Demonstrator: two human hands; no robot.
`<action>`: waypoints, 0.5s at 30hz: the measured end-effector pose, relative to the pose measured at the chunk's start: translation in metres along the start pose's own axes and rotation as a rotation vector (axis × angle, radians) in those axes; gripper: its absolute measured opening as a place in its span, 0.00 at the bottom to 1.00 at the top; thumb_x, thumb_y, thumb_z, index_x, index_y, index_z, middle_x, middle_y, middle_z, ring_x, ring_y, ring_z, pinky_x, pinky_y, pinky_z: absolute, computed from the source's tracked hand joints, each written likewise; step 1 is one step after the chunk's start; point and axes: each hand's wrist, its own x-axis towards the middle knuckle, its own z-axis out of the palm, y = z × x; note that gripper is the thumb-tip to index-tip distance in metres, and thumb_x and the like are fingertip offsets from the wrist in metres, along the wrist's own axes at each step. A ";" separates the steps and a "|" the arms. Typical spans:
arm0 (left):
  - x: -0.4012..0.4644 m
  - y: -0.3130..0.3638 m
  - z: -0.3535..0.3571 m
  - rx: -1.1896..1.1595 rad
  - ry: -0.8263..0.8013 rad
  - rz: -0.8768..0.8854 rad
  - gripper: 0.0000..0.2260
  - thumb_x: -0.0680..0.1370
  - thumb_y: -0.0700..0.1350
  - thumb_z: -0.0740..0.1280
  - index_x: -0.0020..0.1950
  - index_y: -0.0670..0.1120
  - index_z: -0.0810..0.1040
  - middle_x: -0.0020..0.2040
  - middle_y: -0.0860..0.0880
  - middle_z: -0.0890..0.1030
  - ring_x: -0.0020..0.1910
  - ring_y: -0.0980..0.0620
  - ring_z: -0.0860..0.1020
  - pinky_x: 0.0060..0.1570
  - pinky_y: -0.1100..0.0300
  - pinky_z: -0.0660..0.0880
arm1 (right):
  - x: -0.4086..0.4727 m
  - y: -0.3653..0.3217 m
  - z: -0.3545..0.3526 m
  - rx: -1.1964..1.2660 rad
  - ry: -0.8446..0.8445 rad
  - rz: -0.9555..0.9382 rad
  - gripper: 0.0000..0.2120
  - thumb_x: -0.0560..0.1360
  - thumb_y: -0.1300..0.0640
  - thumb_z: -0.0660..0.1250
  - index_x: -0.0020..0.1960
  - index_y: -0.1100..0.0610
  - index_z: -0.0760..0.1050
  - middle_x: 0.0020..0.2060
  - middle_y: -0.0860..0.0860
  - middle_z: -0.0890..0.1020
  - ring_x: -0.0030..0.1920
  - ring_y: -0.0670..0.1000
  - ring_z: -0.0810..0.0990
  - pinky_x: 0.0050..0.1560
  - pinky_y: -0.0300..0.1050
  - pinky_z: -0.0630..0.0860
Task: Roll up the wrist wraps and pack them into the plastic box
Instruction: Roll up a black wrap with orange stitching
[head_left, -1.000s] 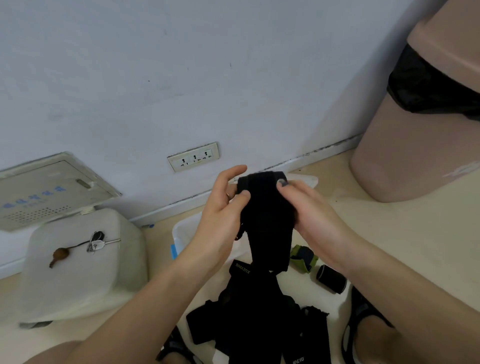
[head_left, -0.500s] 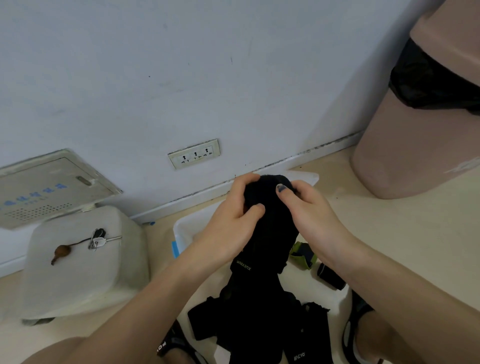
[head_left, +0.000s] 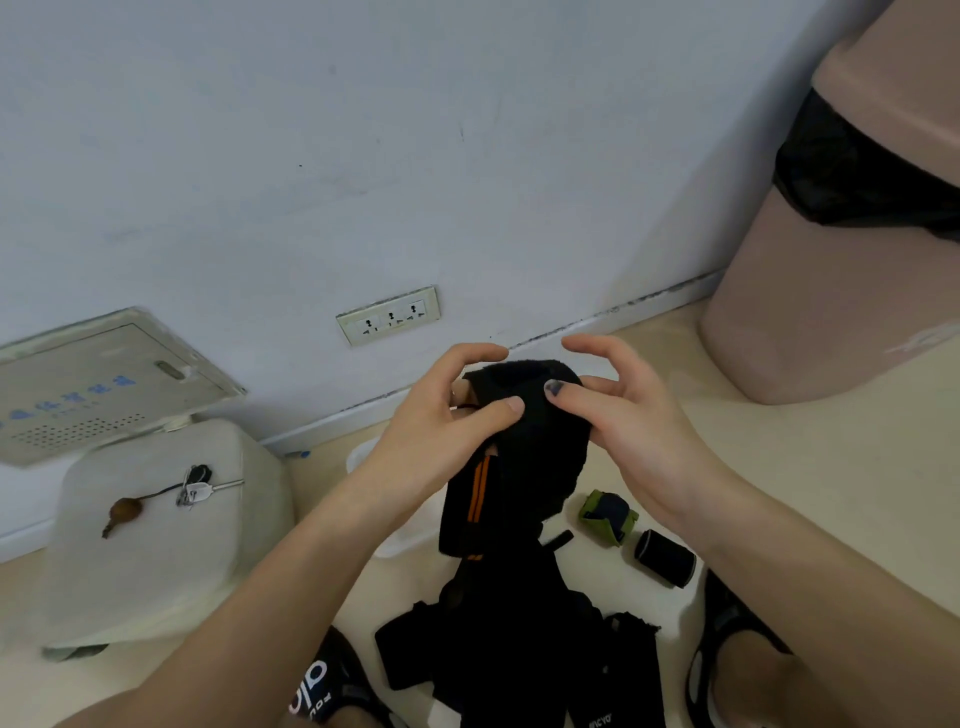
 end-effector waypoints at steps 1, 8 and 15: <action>0.000 0.001 -0.001 -0.023 0.005 0.003 0.17 0.79 0.38 0.71 0.64 0.54 0.77 0.52 0.42 0.85 0.37 0.56 0.83 0.34 0.69 0.74 | 0.000 -0.001 -0.001 0.006 -0.017 -0.006 0.18 0.80 0.61 0.70 0.67 0.46 0.75 0.46 0.53 0.88 0.48 0.53 0.88 0.51 0.48 0.83; -0.003 0.001 -0.006 0.016 0.063 0.072 0.25 0.73 0.34 0.77 0.62 0.57 0.78 0.59 0.46 0.79 0.47 0.54 0.86 0.44 0.67 0.78 | 0.001 -0.002 -0.006 -0.051 -0.078 -0.054 0.19 0.76 0.70 0.71 0.62 0.52 0.78 0.48 0.53 0.88 0.45 0.50 0.88 0.42 0.37 0.80; -0.002 -0.003 -0.003 0.204 0.123 0.252 0.18 0.71 0.33 0.78 0.54 0.53 0.83 0.58 0.54 0.76 0.48 0.55 0.84 0.48 0.66 0.77 | 0.008 0.005 -0.005 -0.094 -0.052 -0.133 0.19 0.76 0.71 0.71 0.61 0.54 0.80 0.49 0.53 0.88 0.48 0.50 0.87 0.47 0.37 0.81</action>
